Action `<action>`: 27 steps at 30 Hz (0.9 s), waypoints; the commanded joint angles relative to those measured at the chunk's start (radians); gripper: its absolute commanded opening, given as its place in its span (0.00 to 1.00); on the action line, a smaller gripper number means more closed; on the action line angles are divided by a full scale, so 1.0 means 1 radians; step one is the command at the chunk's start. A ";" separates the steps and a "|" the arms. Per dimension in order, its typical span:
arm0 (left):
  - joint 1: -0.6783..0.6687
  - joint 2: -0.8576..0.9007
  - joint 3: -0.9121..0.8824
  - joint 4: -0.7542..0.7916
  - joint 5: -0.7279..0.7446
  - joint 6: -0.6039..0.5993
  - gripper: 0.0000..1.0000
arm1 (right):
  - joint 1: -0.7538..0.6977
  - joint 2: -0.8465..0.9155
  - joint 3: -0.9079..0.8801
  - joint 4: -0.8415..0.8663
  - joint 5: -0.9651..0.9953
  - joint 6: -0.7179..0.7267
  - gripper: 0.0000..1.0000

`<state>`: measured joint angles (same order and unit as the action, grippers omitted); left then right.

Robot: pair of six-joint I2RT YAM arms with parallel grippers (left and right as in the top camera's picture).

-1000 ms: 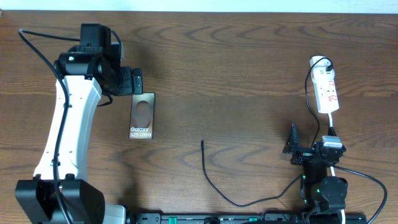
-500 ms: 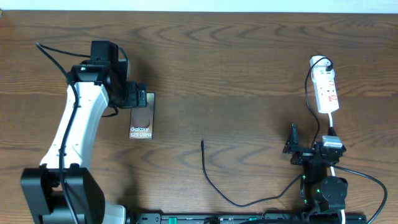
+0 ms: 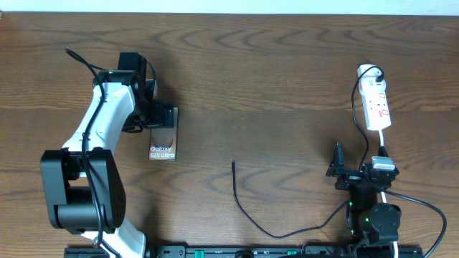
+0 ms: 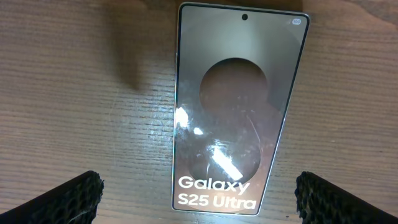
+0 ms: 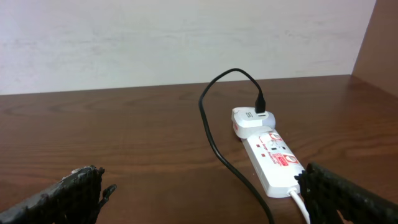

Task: Plug charger to phone and switch on socket
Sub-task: 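Move the left gripper forward over the silver phone, then lower the left gripper and close it on the phone's long edges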

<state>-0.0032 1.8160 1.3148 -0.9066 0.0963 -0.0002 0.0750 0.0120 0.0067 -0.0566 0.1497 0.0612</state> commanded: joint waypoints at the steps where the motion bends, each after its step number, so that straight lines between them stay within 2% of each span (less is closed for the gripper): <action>1: -0.003 0.000 -0.002 0.005 -0.003 0.000 1.00 | 0.002 -0.005 -0.001 -0.004 0.001 0.013 0.99; 9: -0.029 0.019 -0.002 -0.004 -0.008 0.000 1.00 | 0.002 -0.005 -0.001 -0.004 0.001 0.012 0.99; 14: -0.060 0.020 -0.002 0.011 -0.060 0.000 1.00 | 0.002 -0.005 -0.001 -0.004 0.001 0.013 0.99; 27: -0.059 0.027 -0.002 0.045 -0.063 -0.023 1.00 | 0.002 -0.005 -0.001 -0.004 0.001 0.013 0.99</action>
<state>-0.0658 1.8244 1.3148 -0.8600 0.0486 -0.0044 0.0750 0.0120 0.0067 -0.0563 0.1501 0.0612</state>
